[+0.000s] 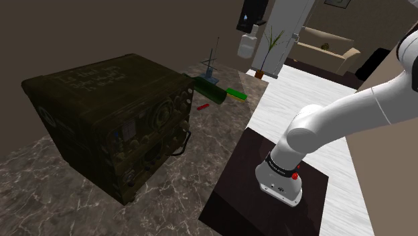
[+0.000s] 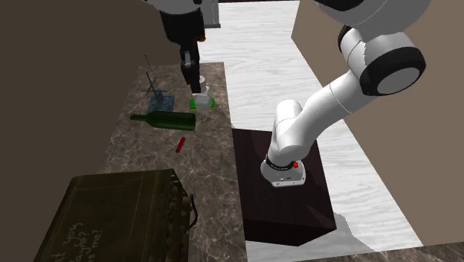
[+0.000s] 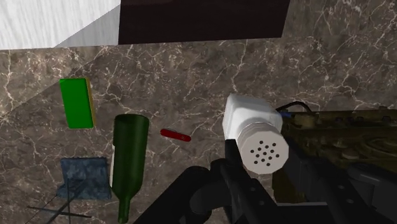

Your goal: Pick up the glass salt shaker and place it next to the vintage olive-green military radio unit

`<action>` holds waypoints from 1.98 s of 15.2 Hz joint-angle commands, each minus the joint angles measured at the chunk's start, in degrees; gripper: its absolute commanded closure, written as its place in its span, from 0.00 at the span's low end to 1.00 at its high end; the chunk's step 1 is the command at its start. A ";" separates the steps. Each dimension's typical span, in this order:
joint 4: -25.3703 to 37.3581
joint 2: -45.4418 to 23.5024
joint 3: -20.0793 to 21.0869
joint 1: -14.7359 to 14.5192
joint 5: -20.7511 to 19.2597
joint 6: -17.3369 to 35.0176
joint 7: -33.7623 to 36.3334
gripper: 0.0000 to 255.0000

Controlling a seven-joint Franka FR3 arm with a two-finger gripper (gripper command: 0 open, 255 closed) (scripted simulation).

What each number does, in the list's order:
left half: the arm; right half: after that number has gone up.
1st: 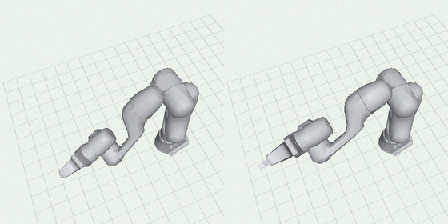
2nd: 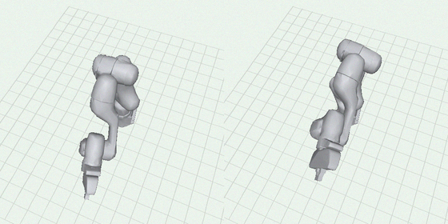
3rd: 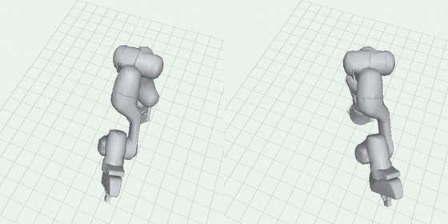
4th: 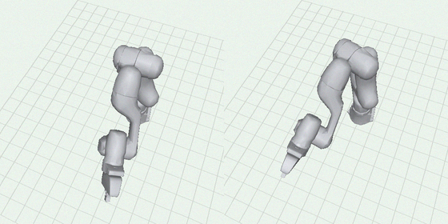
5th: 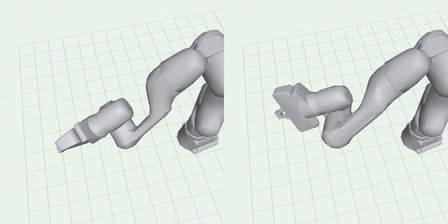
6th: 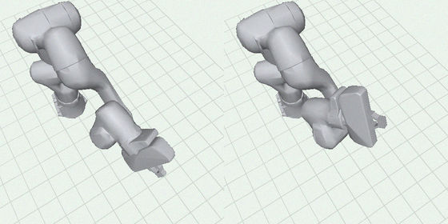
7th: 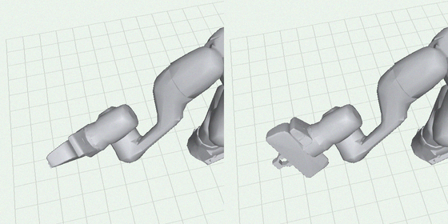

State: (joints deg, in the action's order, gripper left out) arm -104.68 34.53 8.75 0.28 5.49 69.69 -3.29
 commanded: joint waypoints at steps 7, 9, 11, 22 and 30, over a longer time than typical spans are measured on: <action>2.30 -3.41 8.29 -1.28 4.08 2.12 9.86 1.00; -0.10 -2.47 8.29 -1.39 4.25 3.60 9.64 1.00; -2.44 -1.60 8.30 -1.51 4.42 5.06 9.43 1.00; -14.21 2.37 8.72 -2.16 5.37 12.91 8.54 1.00; -21.85 4.38 9.32 -2.62 6.14 18.56 8.06 1.00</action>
State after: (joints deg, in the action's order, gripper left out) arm -125.73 38.70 17.98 -2.28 11.52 87.62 4.79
